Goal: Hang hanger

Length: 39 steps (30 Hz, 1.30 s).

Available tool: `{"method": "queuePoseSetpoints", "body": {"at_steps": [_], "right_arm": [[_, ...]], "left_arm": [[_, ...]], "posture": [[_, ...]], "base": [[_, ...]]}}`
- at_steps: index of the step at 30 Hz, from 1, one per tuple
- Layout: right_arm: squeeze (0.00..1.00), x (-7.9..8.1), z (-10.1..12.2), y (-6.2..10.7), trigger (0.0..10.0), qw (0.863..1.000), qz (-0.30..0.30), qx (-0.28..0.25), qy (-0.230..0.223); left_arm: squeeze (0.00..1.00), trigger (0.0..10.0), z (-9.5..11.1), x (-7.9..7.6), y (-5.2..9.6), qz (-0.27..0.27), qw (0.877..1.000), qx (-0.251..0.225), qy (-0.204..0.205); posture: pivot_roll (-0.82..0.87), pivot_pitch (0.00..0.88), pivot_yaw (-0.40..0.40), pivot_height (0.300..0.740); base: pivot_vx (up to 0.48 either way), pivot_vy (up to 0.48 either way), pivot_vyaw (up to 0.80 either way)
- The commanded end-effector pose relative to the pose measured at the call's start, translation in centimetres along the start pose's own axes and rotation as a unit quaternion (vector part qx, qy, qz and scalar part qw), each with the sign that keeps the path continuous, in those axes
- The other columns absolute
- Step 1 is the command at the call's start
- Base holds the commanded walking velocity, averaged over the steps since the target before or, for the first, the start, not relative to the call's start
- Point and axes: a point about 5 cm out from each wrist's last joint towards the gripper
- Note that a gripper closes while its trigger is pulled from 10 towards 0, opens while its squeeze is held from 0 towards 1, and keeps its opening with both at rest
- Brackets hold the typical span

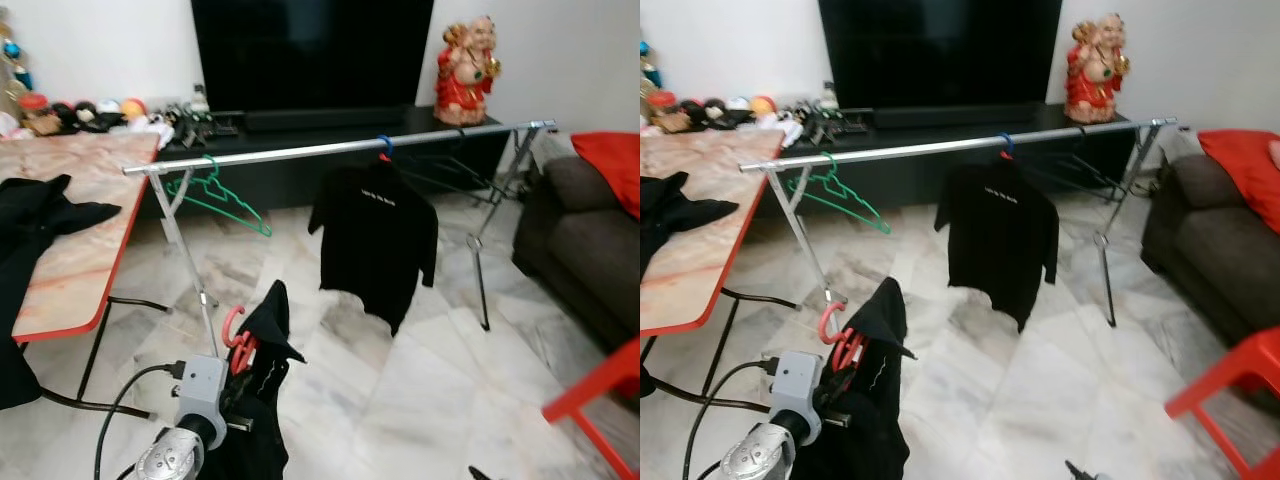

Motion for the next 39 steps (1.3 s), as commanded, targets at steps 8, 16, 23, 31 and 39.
{"method": "queuePoseSetpoints", "body": {"at_steps": [8, 16, 23, 31, 39], "right_arm": [[0.0, 0.4, -0.1, 0.0, 10.0, 1.0, 0.006, 0.001, -0.006], [0.0, -0.2, -0.3, 0.0, 10.0, 1.0, 0.002, 0.015, 0.02], [0.0, -0.5, -0.3, 0.1, 10.0, 0.999, 0.001, 0.019, 0.042], [0.0, -0.3, 0.0, 0.0, 10.0, 0.997, 0.009, 0.013, 0.07], [0.0, -0.2, -0.2, 0.0, 10.0, 0.997, 0.013, 0.021, 0.078]], "left_arm": [[0.0, 10.0, 1.9, 1.2, -0.4, 0.026, 0.999, -0.029, -0.005], [0.0, 10.0, 2.0, 1.3, -0.3, 0.042, 0.999, -0.028, 0.002], [0.0, 10.0, 1.6, 1.3, 0.0, 0.047, 0.999, -0.018, 0.011], [0.0, 10.0, 1.4, 1.0, 0.2, 0.051, 0.999, -0.012, 0.009], [0.0, 10.0, 1.6, 0.8, 0.0, 0.046, 0.999, -0.015, 0.004]], "posture": [[-0.03, 0.014, 0.021, 0.74], [-0.03, 0.064, 0.012, 0.74], [-0.03, 0.094, 0.008, 0.74], [-0.03, 0.107, 0.001, 0.74], [-0.04, 0.114, 0.001, 0.74]], "base": [[0.428, 0.0, 0.0], [0.442, 0.0, 0.0], [0.063, 0.0, 0.0], [0.0, 0.0, 0.6], [0.0, -0.3, 0.16]]}}
Point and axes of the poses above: a point about 5 cm out from each wrist's last joint towards the gripper, its own y axis pointing back from the gripper into the wrist, its own z axis along the axis of the wrist's last joint, x = y × z, and after that the axes turned 4 degrees about -y, right-handed
